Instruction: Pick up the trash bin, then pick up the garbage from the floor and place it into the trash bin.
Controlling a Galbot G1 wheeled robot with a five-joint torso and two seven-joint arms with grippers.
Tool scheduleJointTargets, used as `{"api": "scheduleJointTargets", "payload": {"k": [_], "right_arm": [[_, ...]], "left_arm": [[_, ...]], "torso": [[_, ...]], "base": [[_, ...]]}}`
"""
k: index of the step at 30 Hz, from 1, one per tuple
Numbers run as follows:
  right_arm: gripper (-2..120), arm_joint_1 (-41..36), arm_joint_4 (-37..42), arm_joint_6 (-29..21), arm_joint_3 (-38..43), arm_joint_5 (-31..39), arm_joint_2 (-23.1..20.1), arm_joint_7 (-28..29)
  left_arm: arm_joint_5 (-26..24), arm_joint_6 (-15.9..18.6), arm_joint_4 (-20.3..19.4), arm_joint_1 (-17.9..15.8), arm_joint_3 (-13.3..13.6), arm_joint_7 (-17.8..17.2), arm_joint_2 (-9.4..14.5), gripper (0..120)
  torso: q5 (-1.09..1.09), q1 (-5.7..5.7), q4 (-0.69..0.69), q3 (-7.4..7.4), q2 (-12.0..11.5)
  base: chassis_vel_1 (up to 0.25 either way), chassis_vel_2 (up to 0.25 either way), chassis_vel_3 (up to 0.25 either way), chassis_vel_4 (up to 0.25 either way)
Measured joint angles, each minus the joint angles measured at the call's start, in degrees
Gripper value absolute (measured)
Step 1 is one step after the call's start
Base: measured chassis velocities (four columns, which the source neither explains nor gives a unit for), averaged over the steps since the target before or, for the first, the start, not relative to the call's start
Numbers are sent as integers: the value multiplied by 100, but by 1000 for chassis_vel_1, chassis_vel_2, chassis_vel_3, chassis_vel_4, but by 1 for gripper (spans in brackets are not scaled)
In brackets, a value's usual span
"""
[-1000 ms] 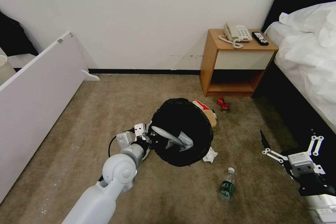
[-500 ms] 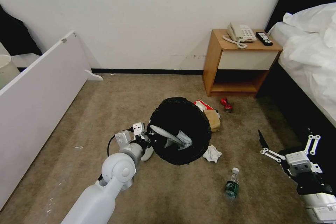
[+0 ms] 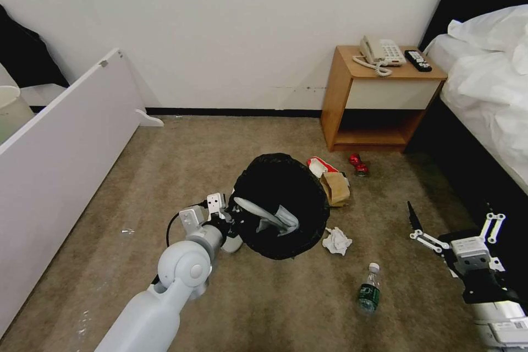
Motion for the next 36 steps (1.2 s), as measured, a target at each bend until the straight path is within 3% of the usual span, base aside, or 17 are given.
{"api": "scheduleJointTargets", "payload": {"k": [7, 9, 11, 12, 15, 16, 18, 19, 20, 21, 22, 24, 25, 27, 30, 32, 36], "right_arm": [[100, -228, 12, -850, -273, -159, -47, 538], [100, -273, 11, -1053, -299, -30, -250, 689], [100, -336, 12, -1421, -337, 381, -764, 977], [100, -336, 12, -1421, -337, 381, -764, 977], [100, -344, 12, -1963, -408, 1003, -1449, 1381], [100, -344, 12, -1963, -408, 1003, -1449, 1381], [100, -371, 33, -2336, -445, 1495, -2033, 1699], [100, -371, 33, -2336, -445, 1495, -2033, 1699], [100, -413, 60, -2593, -440, 1952, -2640, 1931], [100, -413, 60, -2593, -440, 1952, -2640, 1931], [100, -433, 65, -2787, -397, 2511, -3306, 2174], [100, -449, 44, -2979, -340, 3239, -3978, 2475], [100, -449, 44, -2979, -340, 3239, -3978, 2475], [100, -335, -40, -3208, -340, 4215, -4938, 2954], [100, -228, -91, -3283, -416, 4627, -5333, 3137], [100, 79, -242, -3459, -752, 5564, -6237, 3645], [100, 369, -451, -3740, -1117, 6179, -6729, 4017]], "left_arm": [[126, 92, -26, 79, -47, 53, 46, 0], [159, 98, -29, 102, -51, 69, 55, 0], [207, 107, -38, 142, -57, 81, 69, 0], [207, 107, -38, 142, -57, 81, 69, 0], [260, 114, -56, 184, -61, 110, 81, 0], [260, 114, -56, 184, -61, 110, 81, 0], [299, 121, -65, 219, -62, 122, 87, 0], [299, 121, -65, 219, -62, 122, 87, 0], [323, 121, -73, 241, -60, 130, 90, 0], [323, 121, -73, 241, -60, 130, 90, 0], [339, 121, -82, 266, -61, 137, 93, 0], [346, 121, -92, 288, -82, 144, 98, 0], [346, 121, -92, 288, -82, 144, 98, 0], [353, 114, -94, 306, -124, 152, 104, 0], [359, 110, -93, 309, -132, 157, 102, 0], [383, 92, -91, 313, -141, 160, 86, 0], [397, 79, -89, 313, -150, 161, 61, 0]], "torso": [[2, 0, -1, 0, -1], [1, 0, -1, 0, 0], [2, 0, -1, 0, 0], [2, 0, -1, 0, 0], [2, 0, -1, 0, 0], [2, 0, -1, 0, 0], [3, 0, -1, 0, 0], [3, 0, -1, 0, 0], [4, 0, -2, 0, 0], [4, 0, -2, 0, 0], [1, 0, 0, 0, 0], [2, 0, 0, 0, -1], [2, 0, 0, 0, -1], [0, 0, -1, 0, 0], [1, 0, -1, 0, 0], [0, 0, 1, 0, -1], [1, 0, 2, 1, -1]], "base": [[0, 0, 0, 0], [0, 0, 0, 0], [0, 0, 0, 0], [0, 0, 0, 0], [0, 0, 0, 0], [0, 0, 0, 0], [0, 0, 0, 0], [0, 0, 0, 0], [0, 0, 0, 0], [0, 0, 0, 0], [0, 0, 0, 0], [0, 0, 0, 0], [0, 0, 0, 0], [0, 0, 0, 0], [0, 0, 0, 0], [0, 0, 0, 0], [0, 0, 0, 0]]}}
